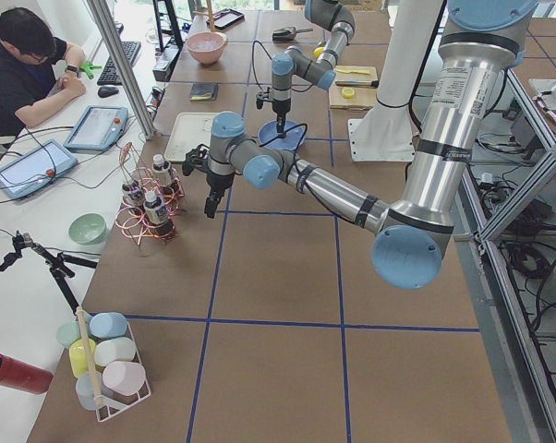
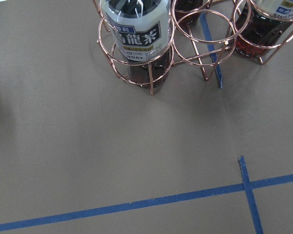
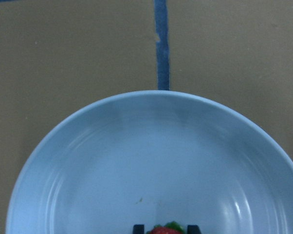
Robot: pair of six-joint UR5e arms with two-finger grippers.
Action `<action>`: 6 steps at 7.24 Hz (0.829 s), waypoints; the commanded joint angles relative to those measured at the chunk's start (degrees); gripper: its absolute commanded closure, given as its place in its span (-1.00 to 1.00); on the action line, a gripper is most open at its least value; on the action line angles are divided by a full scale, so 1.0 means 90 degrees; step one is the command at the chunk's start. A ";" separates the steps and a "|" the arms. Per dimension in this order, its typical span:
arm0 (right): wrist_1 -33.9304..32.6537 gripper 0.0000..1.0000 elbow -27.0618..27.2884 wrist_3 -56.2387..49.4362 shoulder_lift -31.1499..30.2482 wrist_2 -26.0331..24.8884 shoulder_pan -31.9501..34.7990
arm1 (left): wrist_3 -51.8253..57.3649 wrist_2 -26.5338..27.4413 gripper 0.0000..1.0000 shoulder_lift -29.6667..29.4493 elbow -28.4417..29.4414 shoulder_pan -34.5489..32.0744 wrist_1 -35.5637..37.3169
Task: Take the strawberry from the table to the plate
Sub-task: 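Lower the strawberry onto the plate center and open the right gripper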
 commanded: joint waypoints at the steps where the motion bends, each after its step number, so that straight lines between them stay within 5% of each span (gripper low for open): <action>1: -0.0014 -0.99 0.0085 0.0003 0.0013 -0.0005 0.0005 | -0.0002 0.0000 -1.00 0.0000 0.0010 -0.0004 0.0000; 3: -0.0071 -1.00 0.0182 0.0003 0.0033 -0.0005 0.0053 | 0.0007 0.0000 -1.00 0.0000 0.0088 -0.0052 0.0000; 6: -0.2125 -1.00 0.1730 -0.0840 -0.0200 0.0122 0.1066 | 0.0716 -0.0465 -1.00 0.0010 0.0272 -0.0499 0.0068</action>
